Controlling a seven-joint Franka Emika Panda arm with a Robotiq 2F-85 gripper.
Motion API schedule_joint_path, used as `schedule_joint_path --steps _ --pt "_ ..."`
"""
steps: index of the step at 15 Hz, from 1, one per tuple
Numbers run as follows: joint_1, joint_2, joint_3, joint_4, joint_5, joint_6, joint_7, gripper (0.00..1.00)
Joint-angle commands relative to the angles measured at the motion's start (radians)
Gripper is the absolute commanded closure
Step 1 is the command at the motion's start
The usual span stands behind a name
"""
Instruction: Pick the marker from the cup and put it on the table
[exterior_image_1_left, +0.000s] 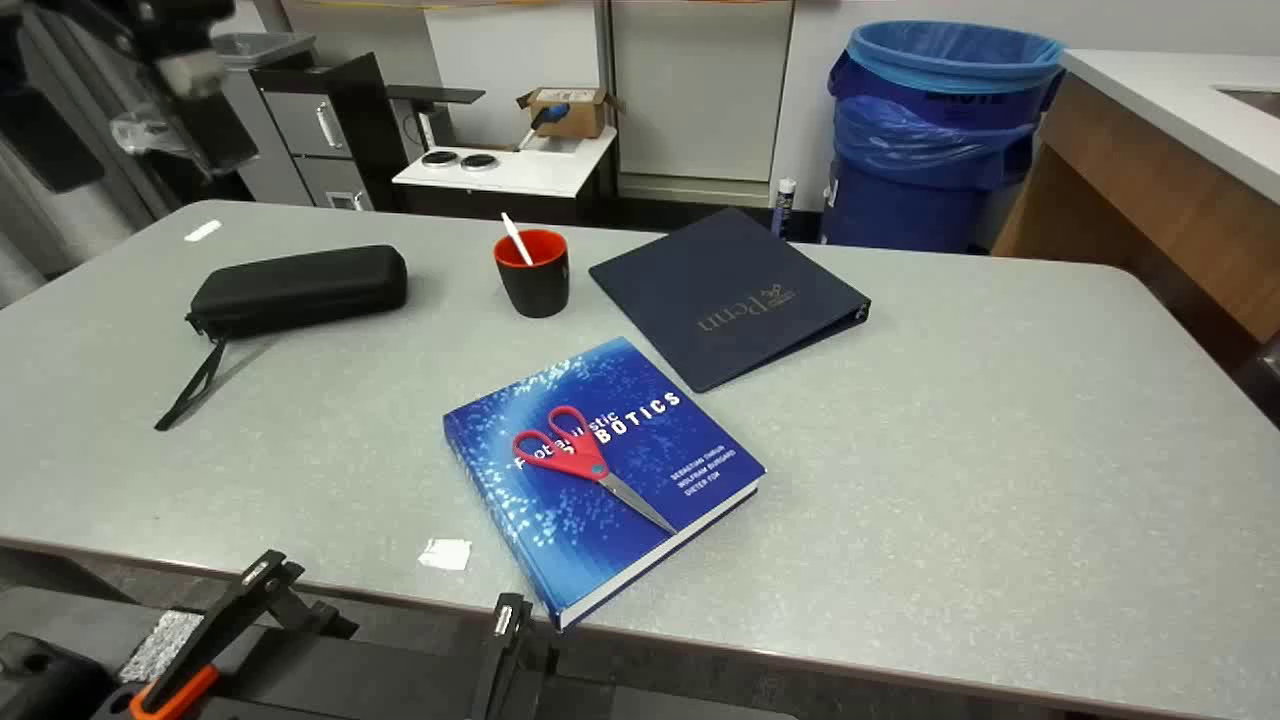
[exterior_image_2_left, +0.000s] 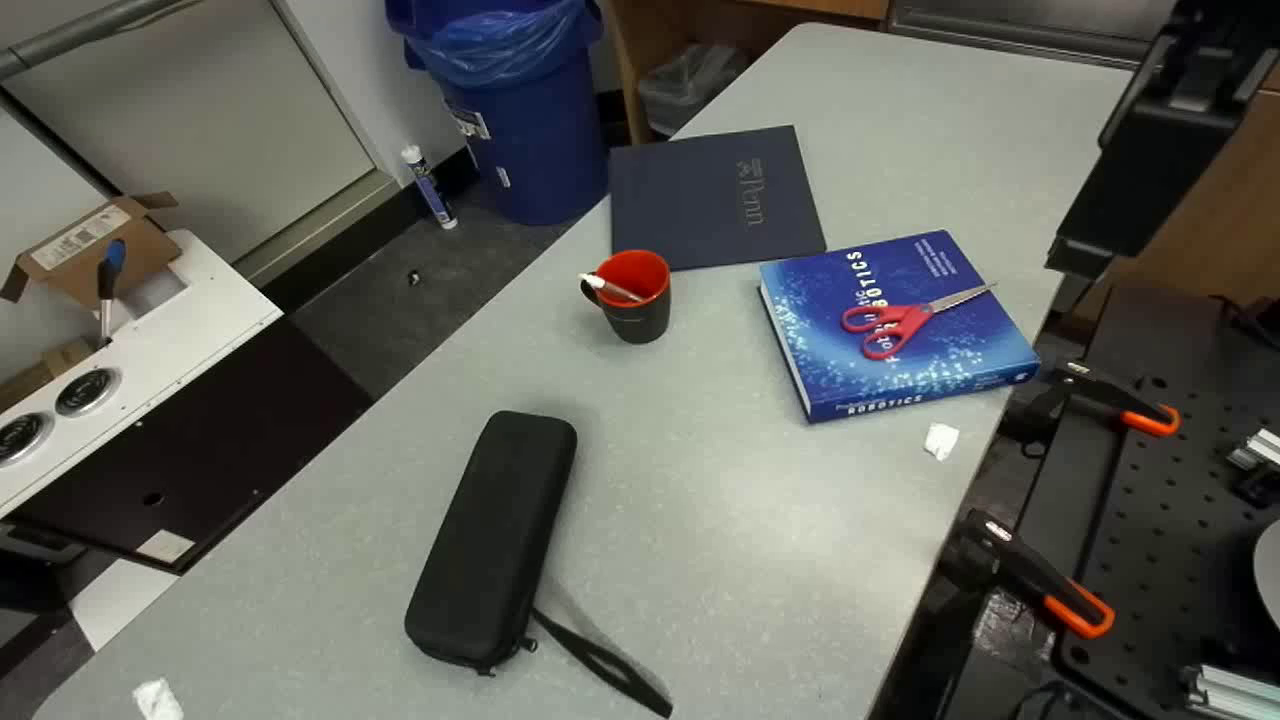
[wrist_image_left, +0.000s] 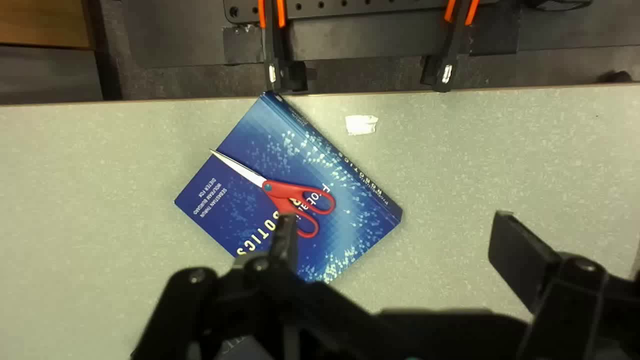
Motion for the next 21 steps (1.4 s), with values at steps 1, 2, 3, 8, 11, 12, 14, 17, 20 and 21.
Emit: schedule_joint_path --steps 1,2,3,8,11,12,14,17,20,21 --pt "0.012 0.003 -0.011 0.002 -0.009 -0.002 0.008 0.0" --pt "0.012 0.003 -0.011 0.002 -0.009 -0.002 0.008 0.0" --pt "0.012 0.004 -0.011 0.002 -0.009 -0.002 0.008 0.0" --pt "0.012 0.004 -0.011 0.002 -0.009 -0.002 0.008 0.0" --pt "-0.006 0.1 -0.026 0.065 -0.031 0.029 -0.026 0.0" --pt "-0.019 0.15 -0.024 0.093 -0.052 0.054 -0.027 0.0" --pt "-0.053 0.272 -0.019 0.151 -0.117 0.133 -0.014 0.0" --pt "-0.1 0.428 -0.02 0.221 -0.164 0.251 0.06 0.0" --pt "-0.127 0.573 -0.019 0.32 -0.203 0.308 0.143 0.0" --pt "-0.114 0.59 -0.029 0.343 -0.188 0.294 0.147 0.0"
